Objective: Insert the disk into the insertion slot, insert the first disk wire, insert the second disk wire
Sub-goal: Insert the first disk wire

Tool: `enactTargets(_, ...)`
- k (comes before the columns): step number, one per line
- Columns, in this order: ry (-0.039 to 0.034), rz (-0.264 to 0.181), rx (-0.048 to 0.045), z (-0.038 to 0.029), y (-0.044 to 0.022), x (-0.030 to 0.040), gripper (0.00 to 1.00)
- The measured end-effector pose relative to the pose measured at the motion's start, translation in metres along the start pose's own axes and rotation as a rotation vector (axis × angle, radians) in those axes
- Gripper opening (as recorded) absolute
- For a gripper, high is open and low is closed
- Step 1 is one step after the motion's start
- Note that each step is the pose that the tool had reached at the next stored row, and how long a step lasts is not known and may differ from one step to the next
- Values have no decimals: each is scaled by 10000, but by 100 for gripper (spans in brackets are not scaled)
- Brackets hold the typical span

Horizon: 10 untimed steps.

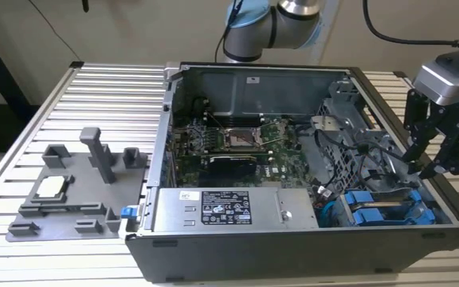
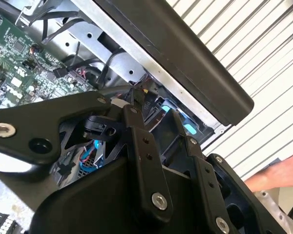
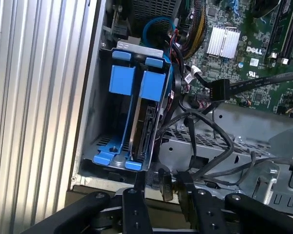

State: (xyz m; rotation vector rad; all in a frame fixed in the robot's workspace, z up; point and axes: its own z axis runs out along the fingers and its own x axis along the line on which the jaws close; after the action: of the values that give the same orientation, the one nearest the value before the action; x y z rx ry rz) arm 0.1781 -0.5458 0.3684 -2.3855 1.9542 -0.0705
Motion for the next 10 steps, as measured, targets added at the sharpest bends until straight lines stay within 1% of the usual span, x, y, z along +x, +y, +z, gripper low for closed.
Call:
enactTargets(2,-1,-25,0,0,-8,1,38)
enactTargets(3,-2,-36,-1,0,-12,2,31)
enactTargets(9,-7,-82,-7,2,-25,5,31)
enactTargets(10,-8,-83,-7,2,-25,5,29)
